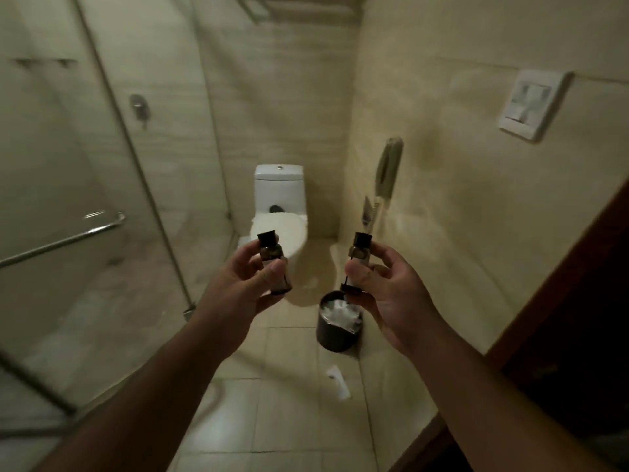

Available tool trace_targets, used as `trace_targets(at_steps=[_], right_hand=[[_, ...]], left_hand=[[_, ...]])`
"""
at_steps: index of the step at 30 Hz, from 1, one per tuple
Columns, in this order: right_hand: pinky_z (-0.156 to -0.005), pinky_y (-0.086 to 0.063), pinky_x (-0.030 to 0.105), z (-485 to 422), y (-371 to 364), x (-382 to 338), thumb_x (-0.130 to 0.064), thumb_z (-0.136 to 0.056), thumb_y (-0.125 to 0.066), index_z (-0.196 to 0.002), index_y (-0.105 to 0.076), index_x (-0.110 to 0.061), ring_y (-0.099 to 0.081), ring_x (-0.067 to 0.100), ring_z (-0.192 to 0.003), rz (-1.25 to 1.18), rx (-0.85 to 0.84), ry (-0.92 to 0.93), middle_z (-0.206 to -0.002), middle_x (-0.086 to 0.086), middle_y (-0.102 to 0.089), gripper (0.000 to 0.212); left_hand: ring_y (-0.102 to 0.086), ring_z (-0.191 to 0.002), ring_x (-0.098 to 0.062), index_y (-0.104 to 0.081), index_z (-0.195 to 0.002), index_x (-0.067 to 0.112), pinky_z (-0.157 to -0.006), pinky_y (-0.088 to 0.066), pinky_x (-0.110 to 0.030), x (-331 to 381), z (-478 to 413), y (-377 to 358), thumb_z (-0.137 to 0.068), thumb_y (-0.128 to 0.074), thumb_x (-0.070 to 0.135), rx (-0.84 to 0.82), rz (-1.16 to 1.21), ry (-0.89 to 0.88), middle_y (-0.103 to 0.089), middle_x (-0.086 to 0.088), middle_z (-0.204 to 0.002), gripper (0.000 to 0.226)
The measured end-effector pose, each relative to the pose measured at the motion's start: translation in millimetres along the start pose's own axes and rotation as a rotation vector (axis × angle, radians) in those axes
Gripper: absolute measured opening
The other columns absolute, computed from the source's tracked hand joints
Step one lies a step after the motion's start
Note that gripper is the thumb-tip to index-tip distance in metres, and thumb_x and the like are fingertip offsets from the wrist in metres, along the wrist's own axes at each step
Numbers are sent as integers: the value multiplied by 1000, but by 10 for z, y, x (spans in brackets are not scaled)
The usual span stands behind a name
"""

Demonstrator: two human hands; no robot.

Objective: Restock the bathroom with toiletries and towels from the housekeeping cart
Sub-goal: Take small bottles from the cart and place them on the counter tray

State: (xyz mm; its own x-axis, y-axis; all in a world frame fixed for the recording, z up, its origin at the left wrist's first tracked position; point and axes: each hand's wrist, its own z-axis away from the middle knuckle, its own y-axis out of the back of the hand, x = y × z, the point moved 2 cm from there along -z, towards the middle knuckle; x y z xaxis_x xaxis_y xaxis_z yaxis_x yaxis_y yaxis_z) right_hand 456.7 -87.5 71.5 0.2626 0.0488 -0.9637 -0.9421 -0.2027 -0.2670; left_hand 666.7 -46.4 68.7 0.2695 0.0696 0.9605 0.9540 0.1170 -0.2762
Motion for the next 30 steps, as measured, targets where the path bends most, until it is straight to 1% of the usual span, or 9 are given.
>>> trace_targets(at_steps=[3,5,8,10,15,21,25,27,30], right_hand=[[-81,-60,41,-252,-252,-34,-27,-67,-78,-115,-60,-30,-73,26,-94,20,-135,-28,-101,5,-75,51],[-77,-60,37,-388,-403,-42,-27,-69,-78,-116,-60,-29,-74,25,-92,28,-235,-47,-100,7,-75,51],[-70,-57,30,-560,-640,-11,-25,-71,-77,-121,-59,-24,-74,20,-84,33,-378,-81,-91,4,-75,54],[-68,-57,28,-632,-842,50,-25,-71,-76,-128,-57,-19,-74,20,-84,12,-464,-119,-96,7,-73,60],[-74,-56,33,-604,-1491,335,-19,-88,-69,-134,-54,-10,-71,23,-87,-30,-698,-288,-105,13,-70,49],[-76,-58,35,-176,-2460,541,-8,-89,-69,-139,-50,-6,-73,31,-92,9,-1016,-386,-108,20,-72,53],[-78,-57,37,210,-3174,657,-4,-85,-73,-133,-56,-9,-73,31,-93,66,-1190,-370,-109,19,-72,51],[-79,-58,37,390,-3466,676,-4,-86,-71,-127,-59,-10,-74,28,-92,83,-1258,-337,-103,14,-75,43],[-74,-59,33,599,-3859,747,1,-89,-64,-121,-61,-9,-72,26,-86,54,-1314,-382,-98,14,-75,34]], left_hand=[[-72,-88,-9,-63,-120,28,-65,-56,-23,123,20,188,-76,-68,22,170,17,-45,-75,7,-96,45],[-72,-82,-7,-62,-119,26,-64,-55,-23,191,52,278,-75,-67,21,266,32,-77,-74,7,-92,45],[-71,-84,-8,-64,-118,26,-69,-55,-26,246,141,416,-74,-69,24,413,43,-111,-73,5,-94,44],[-72,-84,-6,-64,-114,27,-67,-56,-25,264,263,533,-74,-70,25,511,53,-139,-73,5,-93,41],[-70,-93,-12,-62,-116,28,-70,-55,-27,335,827,893,-72,-69,26,796,83,-181,-70,0,-107,44],[-65,-89,-15,-65,-114,22,-68,-57,-27,522,1781,1366,-72,-70,25,1124,127,-291,-67,-2,-101,43],[-67,-88,-13,-67,-111,24,-75,-56,-29,670,2340,1682,-71,-70,24,1257,140,-366,-69,-1,-99,39],[-68,-84,-11,-67,-112,25,-69,-58,-26,744,2525,1854,-71,-71,24,1306,145,-399,-70,2,-99,42],[-67,-90,-13,-67,-113,25,-63,-57,-22,839,2727,2126,-70,-72,26,1363,131,-433,-69,-1,-103,44]])
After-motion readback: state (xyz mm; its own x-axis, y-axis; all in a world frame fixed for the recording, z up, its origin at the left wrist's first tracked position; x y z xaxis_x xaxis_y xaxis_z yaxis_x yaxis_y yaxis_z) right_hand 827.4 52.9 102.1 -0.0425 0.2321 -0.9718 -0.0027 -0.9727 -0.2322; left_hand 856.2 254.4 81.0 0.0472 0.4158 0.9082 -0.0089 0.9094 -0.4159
